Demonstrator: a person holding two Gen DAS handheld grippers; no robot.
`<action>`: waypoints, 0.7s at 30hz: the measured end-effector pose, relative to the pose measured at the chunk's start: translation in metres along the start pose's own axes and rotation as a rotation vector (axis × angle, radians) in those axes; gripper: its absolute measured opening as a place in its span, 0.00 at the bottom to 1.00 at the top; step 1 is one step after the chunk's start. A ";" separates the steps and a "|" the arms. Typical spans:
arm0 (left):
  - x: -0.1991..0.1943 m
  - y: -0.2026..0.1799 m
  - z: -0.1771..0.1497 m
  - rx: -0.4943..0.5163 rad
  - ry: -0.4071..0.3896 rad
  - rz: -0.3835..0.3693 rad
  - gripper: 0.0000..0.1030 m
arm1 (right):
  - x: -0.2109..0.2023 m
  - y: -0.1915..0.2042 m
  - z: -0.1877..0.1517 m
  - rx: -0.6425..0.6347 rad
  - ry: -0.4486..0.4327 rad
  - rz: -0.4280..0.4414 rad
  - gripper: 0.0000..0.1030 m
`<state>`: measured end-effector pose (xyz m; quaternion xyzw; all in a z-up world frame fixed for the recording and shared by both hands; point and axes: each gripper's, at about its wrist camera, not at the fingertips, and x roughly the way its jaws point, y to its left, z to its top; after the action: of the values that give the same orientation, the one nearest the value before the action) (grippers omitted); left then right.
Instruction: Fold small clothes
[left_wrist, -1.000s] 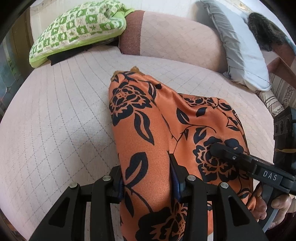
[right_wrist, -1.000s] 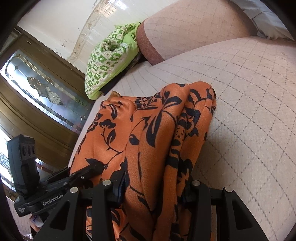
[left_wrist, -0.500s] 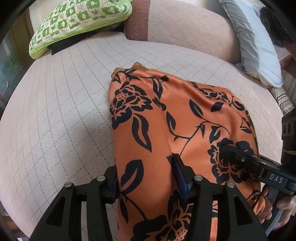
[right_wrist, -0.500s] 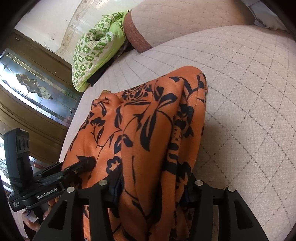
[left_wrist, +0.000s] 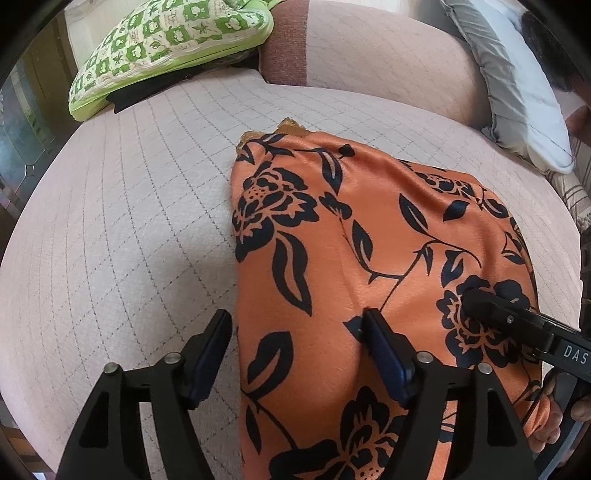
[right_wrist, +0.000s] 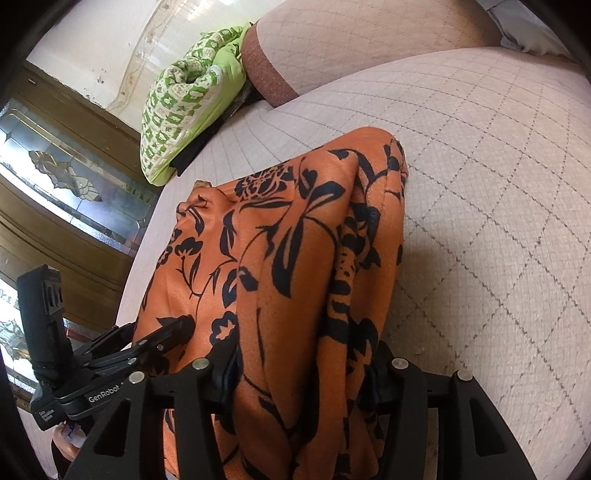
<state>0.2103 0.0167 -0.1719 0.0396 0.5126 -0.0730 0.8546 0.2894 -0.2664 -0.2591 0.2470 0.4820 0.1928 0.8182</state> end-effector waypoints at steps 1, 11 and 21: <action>0.002 0.001 -0.001 -0.003 -0.003 -0.001 0.80 | 0.000 0.000 -0.001 0.001 -0.003 -0.001 0.53; 0.015 0.017 -0.001 -0.081 -0.012 -0.006 1.00 | -0.002 -0.002 -0.008 0.017 -0.025 -0.002 0.55; -0.009 0.005 -0.003 -0.055 -0.090 0.098 0.99 | -0.038 0.007 0.002 0.033 -0.041 -0.070 0.68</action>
<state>0.2042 0.0224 -0.1656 0.0379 0.4730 -0.0186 0.8800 0.2729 -0.2818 -0.2278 0.2475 0.4765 0.1509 0.8300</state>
